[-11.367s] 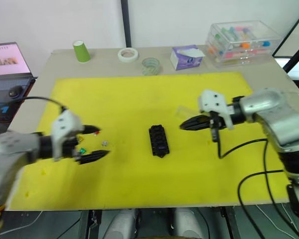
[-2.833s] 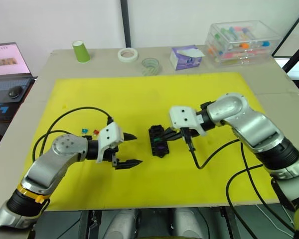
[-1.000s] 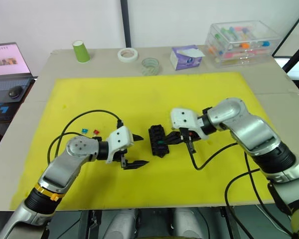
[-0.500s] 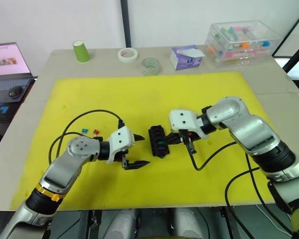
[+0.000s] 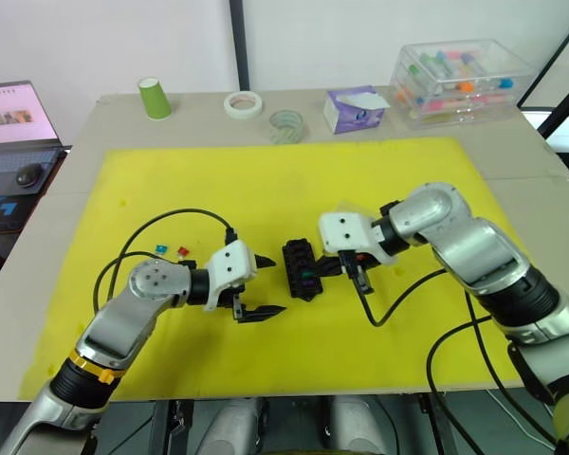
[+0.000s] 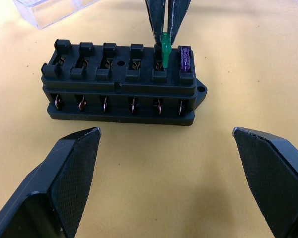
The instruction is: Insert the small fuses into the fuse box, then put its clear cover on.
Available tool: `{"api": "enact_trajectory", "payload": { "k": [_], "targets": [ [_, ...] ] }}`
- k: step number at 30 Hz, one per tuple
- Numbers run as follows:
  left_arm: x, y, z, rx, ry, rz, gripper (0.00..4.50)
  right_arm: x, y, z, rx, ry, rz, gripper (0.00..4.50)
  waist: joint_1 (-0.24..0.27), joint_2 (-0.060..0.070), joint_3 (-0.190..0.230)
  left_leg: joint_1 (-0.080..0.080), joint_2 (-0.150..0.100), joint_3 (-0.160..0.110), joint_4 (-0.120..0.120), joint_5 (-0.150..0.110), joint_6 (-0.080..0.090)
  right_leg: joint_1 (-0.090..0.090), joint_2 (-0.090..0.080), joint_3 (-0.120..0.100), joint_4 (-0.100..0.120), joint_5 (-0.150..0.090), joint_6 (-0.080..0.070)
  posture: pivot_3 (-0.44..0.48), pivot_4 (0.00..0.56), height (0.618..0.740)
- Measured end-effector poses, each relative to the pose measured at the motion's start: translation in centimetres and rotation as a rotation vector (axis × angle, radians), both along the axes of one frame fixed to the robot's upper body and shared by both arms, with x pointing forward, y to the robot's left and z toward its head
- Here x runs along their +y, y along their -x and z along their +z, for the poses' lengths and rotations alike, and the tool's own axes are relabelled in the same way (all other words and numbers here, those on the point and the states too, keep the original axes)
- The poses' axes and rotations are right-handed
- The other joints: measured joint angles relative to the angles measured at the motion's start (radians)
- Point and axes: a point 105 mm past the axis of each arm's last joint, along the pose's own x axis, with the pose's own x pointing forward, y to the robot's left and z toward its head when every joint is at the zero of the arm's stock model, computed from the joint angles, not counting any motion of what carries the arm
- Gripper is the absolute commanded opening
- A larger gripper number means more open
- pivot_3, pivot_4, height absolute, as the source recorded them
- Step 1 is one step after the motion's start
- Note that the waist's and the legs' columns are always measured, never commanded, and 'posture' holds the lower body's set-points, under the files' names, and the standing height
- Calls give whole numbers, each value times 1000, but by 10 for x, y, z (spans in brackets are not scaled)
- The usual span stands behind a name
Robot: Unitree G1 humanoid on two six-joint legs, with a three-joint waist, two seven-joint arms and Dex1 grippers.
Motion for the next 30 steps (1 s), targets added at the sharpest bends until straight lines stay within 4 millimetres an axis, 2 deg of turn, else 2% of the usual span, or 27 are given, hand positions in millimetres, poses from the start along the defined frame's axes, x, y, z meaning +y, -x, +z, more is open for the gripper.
{"api": "enact_trajectory", "payload": {
  "k": [30],
  "targets": [
    [0, 1, -2, 0, -2, 9, 4471, 4, -2, -3, -16, 50, -9, 0, 0, 0, 0, 0, 0, 0, 0, 0, 0, 0, 0, 0, 0, 0, 0, 0, 150, 740]
  ]
}}
